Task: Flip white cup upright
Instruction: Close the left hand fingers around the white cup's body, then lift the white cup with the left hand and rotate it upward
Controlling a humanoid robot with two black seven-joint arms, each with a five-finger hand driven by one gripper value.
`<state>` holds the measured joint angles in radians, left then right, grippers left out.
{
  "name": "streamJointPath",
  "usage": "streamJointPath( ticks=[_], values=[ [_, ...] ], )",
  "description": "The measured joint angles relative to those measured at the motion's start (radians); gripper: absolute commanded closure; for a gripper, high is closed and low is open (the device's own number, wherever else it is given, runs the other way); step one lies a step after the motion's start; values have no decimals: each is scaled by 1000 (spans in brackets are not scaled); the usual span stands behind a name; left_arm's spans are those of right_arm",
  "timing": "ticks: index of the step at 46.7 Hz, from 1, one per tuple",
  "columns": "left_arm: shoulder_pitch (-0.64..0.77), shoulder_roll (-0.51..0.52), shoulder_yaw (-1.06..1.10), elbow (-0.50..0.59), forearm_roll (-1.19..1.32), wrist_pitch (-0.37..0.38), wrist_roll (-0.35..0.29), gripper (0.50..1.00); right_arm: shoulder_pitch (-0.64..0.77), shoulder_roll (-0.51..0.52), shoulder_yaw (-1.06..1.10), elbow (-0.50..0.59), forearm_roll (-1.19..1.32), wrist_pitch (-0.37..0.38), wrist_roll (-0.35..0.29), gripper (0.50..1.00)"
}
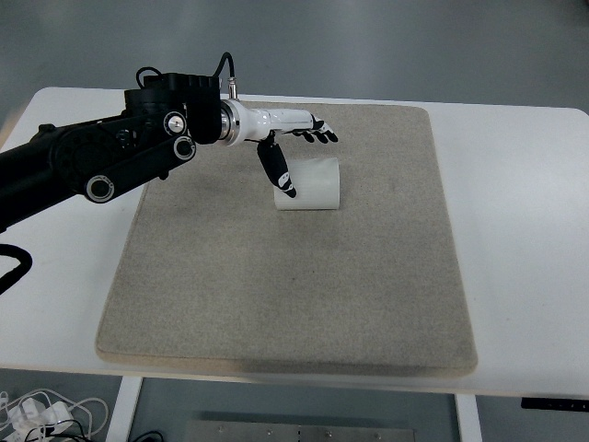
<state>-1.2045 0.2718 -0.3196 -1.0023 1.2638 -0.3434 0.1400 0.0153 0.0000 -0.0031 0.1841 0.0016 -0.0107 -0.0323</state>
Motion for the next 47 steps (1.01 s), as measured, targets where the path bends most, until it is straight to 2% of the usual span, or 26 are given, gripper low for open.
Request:
streamJointPath(
  ticks=[8,17,24,28,32,39,44,45,47],
  values=[
    [-4,-63,9,76,6,-2,-1,516,0,0,0,0,0,0,0,548],
    [-4,-112,35,111,6,-2,-2,516,0,0,0,0,0,0,0,548],
    [-5,-141,36,147,6,-2,-1,536,0,0,0,0,0,0,0,548],
    [-6,-144,37,151,7,-2,-1,581,0,0,0,0,0,0,0,548],
    [-6,-144,40,161,10,-2,-1,658,0,0,0,0,0,0,0,548],
    [-6,-144,65,163,22,-2,-1,688,0,0,0,0,0,0,0,548],
    [-6,-143,67,165,25,-2,-1,746,0,0,0,0,0,0,0,548],
    [-6,-143,67,165,25,-1,-1,763,0,0,0,0,0,0,0,548],
    [-6,-143,67,165,25,0,0,835,0,0,0,0,0,0,0,548]
  ],
)
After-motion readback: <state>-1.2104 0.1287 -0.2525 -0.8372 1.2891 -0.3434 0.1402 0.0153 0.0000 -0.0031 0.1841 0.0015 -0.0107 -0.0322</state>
